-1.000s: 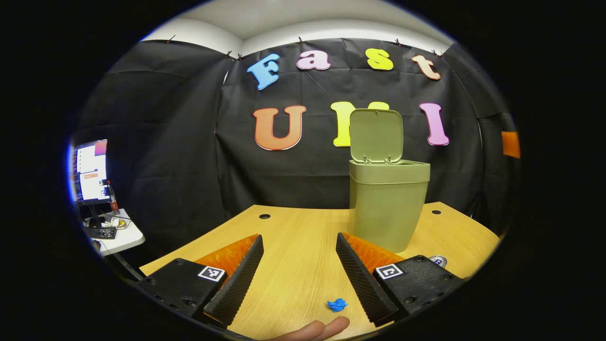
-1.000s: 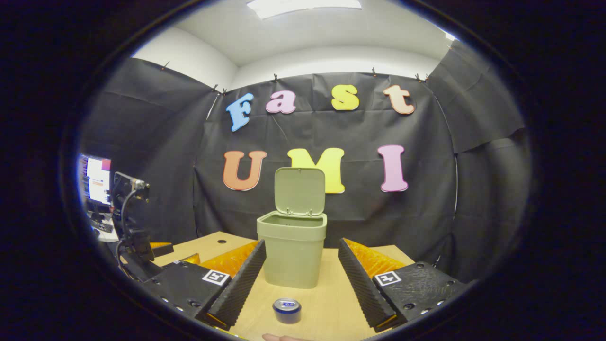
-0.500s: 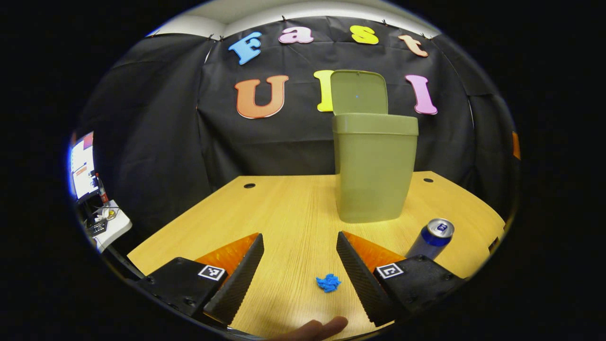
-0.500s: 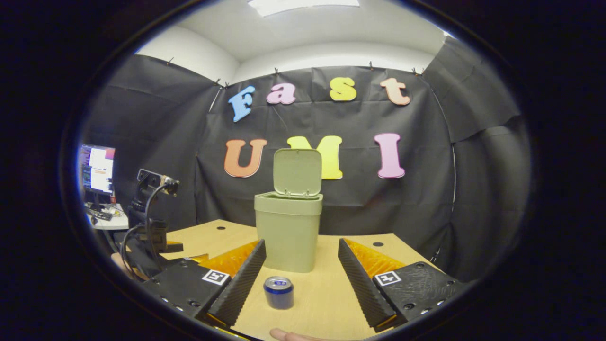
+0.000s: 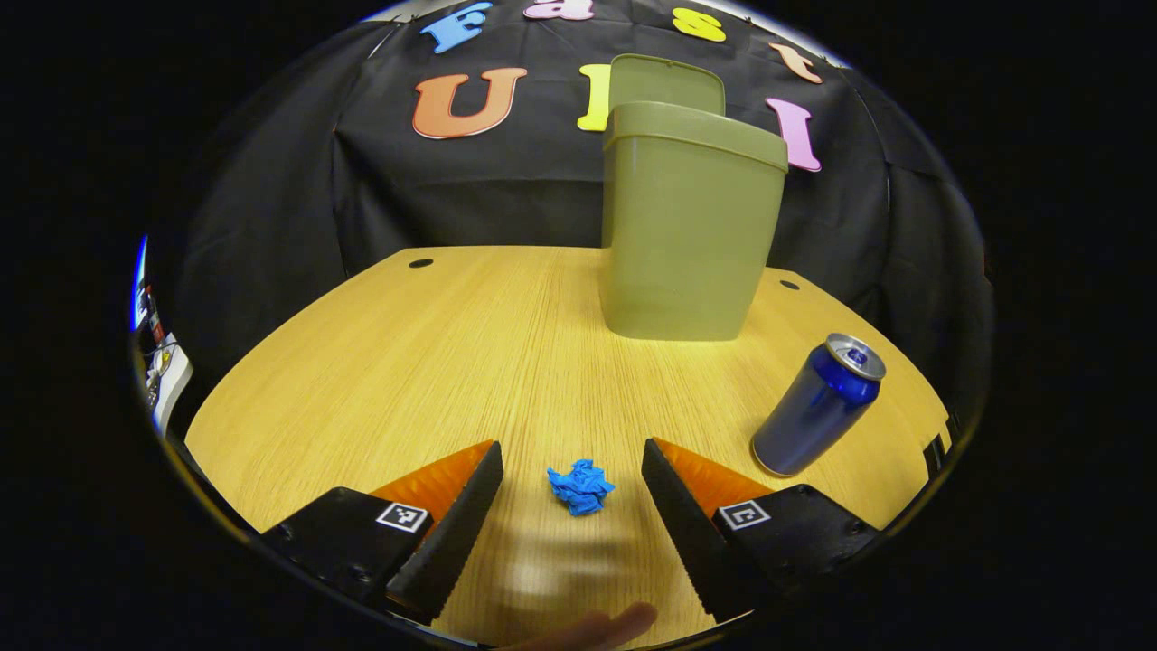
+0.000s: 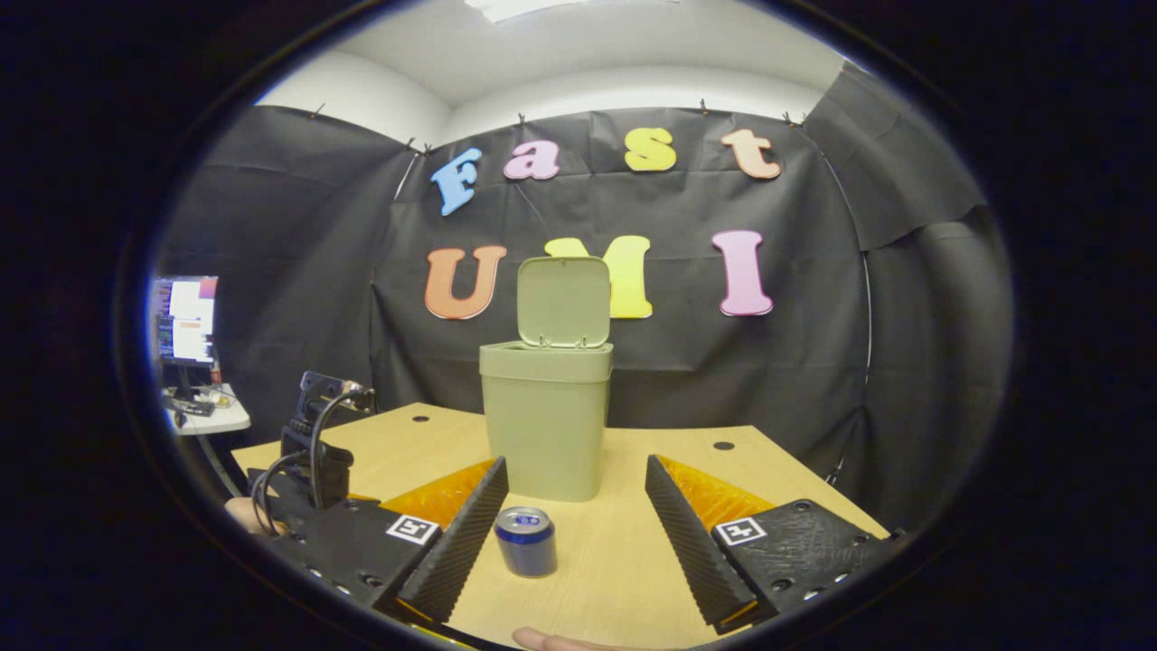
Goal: Press the lid of the desktop garbage bin to open it, pick up the crumpled paper on the desktop and throw it into the bin, then pick up the pop can on the desktop and drop it into the bin, and finally close the garbage bin lid.
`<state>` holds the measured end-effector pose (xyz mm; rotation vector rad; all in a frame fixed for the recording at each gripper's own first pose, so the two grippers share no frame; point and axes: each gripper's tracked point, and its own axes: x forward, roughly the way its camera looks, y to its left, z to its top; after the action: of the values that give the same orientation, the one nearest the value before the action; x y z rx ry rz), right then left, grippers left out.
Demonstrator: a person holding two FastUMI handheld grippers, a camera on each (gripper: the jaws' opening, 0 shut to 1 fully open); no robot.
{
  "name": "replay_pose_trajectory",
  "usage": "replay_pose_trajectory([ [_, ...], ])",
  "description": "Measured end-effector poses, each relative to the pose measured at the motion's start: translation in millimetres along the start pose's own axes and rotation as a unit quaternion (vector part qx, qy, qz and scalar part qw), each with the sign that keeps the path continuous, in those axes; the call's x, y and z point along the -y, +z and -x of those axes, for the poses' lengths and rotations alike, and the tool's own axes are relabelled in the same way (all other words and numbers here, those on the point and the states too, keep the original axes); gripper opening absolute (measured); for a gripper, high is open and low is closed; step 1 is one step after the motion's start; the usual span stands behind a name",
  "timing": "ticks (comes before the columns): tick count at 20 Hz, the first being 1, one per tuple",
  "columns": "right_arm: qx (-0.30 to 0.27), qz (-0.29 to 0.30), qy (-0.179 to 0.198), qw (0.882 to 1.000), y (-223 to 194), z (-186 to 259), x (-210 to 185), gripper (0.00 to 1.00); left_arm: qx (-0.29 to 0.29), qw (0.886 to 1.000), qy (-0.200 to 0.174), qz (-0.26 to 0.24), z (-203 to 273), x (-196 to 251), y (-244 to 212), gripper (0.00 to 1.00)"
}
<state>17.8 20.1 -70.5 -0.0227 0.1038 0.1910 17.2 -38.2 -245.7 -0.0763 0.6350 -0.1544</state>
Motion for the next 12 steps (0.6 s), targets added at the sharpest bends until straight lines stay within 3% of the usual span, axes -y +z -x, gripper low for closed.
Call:
replay_pose_trajectory([
  [8,0.014,0.001,-0.015,1.000,5,7,10,0.95,-0.022,1.000,-0.007,0.005,-16,-4,-12,0.99],
  [12,0.010,-0.003,-0.022,1.000,3,6,15,0.95,-0.031,0.999,0.007,-0.009,-20,-8,-14,0.88],
])
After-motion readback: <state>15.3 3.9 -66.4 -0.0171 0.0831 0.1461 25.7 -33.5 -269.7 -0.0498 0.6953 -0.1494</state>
